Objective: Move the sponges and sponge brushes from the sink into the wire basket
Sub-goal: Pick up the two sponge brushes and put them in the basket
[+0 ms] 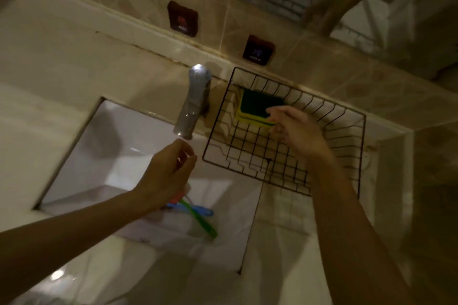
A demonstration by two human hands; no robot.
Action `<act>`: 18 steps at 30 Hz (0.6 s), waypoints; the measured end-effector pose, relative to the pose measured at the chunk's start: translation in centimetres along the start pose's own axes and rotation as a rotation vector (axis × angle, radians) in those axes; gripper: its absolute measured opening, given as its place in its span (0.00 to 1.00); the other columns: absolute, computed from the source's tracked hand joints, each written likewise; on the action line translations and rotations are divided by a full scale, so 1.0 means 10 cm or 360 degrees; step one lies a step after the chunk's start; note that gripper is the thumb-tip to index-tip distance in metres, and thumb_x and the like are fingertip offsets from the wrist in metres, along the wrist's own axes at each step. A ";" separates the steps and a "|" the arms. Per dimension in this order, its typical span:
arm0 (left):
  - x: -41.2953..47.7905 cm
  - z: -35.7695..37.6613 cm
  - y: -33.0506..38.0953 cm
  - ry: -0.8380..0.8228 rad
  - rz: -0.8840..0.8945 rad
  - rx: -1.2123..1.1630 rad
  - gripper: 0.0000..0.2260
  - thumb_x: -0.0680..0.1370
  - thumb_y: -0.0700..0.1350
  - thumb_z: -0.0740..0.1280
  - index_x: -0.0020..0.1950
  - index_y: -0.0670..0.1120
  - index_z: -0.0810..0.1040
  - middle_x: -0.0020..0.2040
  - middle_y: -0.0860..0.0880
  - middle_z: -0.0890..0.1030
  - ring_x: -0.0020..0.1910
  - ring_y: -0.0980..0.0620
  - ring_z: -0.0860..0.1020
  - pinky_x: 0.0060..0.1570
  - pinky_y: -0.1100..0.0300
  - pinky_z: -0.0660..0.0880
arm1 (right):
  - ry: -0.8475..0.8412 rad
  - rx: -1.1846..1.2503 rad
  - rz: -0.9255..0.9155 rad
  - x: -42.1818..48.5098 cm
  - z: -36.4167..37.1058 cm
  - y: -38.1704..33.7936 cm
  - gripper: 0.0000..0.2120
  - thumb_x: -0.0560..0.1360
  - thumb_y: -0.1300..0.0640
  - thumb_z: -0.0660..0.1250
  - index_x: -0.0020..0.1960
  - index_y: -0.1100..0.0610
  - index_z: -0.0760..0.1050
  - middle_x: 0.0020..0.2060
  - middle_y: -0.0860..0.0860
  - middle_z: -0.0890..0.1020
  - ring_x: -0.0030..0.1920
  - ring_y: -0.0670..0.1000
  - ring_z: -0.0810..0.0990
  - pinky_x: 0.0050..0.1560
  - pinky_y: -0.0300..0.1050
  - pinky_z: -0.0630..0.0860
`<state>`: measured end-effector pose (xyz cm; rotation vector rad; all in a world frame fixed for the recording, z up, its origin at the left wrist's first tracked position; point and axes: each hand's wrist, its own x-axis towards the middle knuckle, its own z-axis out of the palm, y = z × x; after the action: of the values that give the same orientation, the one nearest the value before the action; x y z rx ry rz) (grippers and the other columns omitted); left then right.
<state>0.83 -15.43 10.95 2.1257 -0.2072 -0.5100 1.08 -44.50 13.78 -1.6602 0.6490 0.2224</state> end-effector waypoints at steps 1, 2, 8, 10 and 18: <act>-0.10 -0.03 -0.11 -0.0029 -0.0107 0.0011 0.01 0.77 0.44 0.64 0.45 0.49 0.74 0.34 0.50 0.78 0.29 0.62 0.77 0.27 0.73 0.71 | -0.0279 0.0104 0.0051 -0.21 0.07 0.04 0.07 0.77 0.53 0.66 0.49 0.50 0.83 0.45 0.51 0.85 0.41 0.50 0.81 0.40 0.43 0.79; -0.18 -0.04 -0.22 -0.0042 -0.0248 -0.0017 0.03 0.77 0.44 0.64 0.44 0.48 0.74 0.33 0.50 0.79 0.29 0.63 0.78 0.26 0.72 0.72 | -0.0516 0.0187 0.0105 -0.40 0.17 0.10 0.08 0.77 0.53 0.66 0.50 0.52 0.83 0.43 0.51 0.85 0.41 0.50 0.82 0.38 0.41 0.79; -0.38 0.30 -0.76 -0.0025 -0.1272 -0.0767 0.06 0.74 0.36 0.62 0.39 0.42 0.77 0.33 0.41 0.79 0.30 0.47 0.77 0.35 0.54 0.78 | -0.0650 0.0029 0.0445 -0.85 1.17 0.85 0.05 0.76 0.57 0.68 0.48 0.54 0.83 0.45 0.54 0.86 0.43 0.54 0.84 0.42 0.48 0.80; -0.41 0.45 -0.87 0.0043 -0.1635 -0.1232 0.08 0.75 0.32 0.60 0.41 0.41 0.75 0.35 0.41 0.75 0.34 0.47 0.76 0.40 0.54 0.79 | -0.0485 -0.0272 0.0441 -0.81 1.50 1.16 0.05 0.75 0.58 0.69 0.50 0.53 0.82 0.51 0.56 0.86 0.48 0.54 0.83 0.50 0.49 0.79; -0.35 0.98 -1.30 0.0414 -0.1821 -0.1583 0.11 0.77 0.31 0.59 0.54 0.41 0.75 0.44 0.39 0.75 0.35 0.45 0.74 0.38 0.50 0.73 | -0.0406 -0.1041 0.0235 -0.65 2.15 1.89 0.12 0.74 0.49 0.67 0.53 0.53 0.80 0.50 0.57 0.83 0.47 0.59 0.80 0.47 0.49 0.77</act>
<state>-7.08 -14.15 -3.65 1.1097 1.2245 -0.7378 -9.68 -23.29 -3.46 -2.1541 0.5311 0.8081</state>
